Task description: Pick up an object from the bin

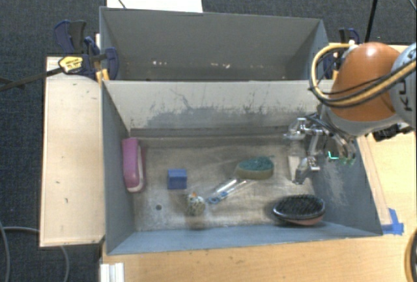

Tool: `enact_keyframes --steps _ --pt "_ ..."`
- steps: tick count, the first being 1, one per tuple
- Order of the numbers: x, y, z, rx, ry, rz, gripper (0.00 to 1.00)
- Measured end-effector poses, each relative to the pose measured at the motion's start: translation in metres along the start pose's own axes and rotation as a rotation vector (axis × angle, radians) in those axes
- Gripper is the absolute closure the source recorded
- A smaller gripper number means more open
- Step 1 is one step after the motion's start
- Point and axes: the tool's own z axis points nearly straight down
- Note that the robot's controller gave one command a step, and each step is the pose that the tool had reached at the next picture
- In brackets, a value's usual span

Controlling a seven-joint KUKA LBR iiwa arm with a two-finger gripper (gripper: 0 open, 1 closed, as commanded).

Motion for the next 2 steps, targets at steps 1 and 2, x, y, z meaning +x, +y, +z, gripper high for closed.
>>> enact_keyframes --steps 1,2 --pt "0.020 0.127 0.066 0.001 -0.013 -0.240 0.00" --pt "0.074 0.162 0.038 0.001 -0.004 -0.801 0.00"
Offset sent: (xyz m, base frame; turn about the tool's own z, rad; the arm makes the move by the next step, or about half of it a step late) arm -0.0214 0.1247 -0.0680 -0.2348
